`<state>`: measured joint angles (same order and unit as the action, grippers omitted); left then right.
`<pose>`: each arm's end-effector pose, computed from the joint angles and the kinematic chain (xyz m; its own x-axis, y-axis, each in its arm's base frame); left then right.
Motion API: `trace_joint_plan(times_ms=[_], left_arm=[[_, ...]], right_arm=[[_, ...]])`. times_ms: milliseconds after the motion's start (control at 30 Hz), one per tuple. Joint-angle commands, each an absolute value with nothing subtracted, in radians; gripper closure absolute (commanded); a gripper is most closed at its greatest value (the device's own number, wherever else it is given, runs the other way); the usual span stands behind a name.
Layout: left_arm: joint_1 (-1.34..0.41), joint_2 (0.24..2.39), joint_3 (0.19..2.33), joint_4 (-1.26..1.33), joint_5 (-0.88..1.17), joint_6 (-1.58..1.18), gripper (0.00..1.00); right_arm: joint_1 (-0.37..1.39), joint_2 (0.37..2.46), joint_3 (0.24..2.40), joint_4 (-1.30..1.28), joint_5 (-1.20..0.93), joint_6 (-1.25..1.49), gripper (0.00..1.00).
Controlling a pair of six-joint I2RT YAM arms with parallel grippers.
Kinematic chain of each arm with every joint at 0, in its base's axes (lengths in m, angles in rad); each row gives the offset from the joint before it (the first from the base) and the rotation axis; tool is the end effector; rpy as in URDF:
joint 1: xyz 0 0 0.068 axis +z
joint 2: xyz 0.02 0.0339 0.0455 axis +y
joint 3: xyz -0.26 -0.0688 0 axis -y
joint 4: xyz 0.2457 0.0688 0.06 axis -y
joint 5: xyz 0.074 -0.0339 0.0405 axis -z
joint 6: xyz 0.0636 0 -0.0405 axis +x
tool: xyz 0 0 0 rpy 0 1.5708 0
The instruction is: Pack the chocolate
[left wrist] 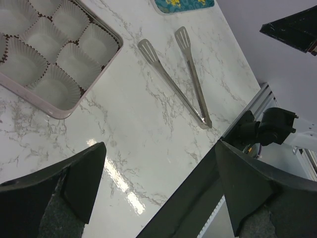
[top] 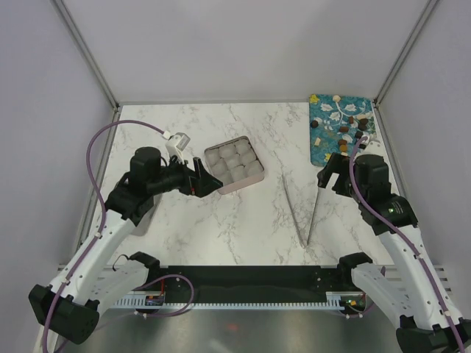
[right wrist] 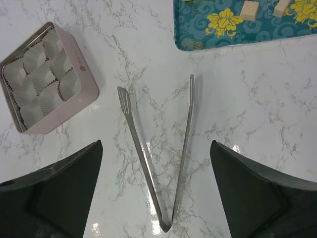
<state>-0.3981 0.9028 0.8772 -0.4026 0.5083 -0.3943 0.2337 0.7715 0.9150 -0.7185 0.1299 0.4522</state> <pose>0.1945 -0.1154 0.3175 -0.6403 -0.0948 -0.7623 0.5424 0.6468 -0.5361 0.1802 0.0344 0.3148 -0.5300 0.3192 -0.7856 0.1197 0.9453 0.3033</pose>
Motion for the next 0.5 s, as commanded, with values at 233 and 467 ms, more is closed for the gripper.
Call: trace_joint_plan(times_ms=[233,467], left_arm=[[-0.397,0.845,0.865,-0.453,0.442,-0.342,0.00],[-0.397,0.795,0.825,-0.486,0.426,-0.331,0.00]], right_arm=[[0.236,0.863,0.812,-0.686,0.041,0.445,0.03],[0.245,0.925,0.752,-0.611,0.022,0.546,0.05]])
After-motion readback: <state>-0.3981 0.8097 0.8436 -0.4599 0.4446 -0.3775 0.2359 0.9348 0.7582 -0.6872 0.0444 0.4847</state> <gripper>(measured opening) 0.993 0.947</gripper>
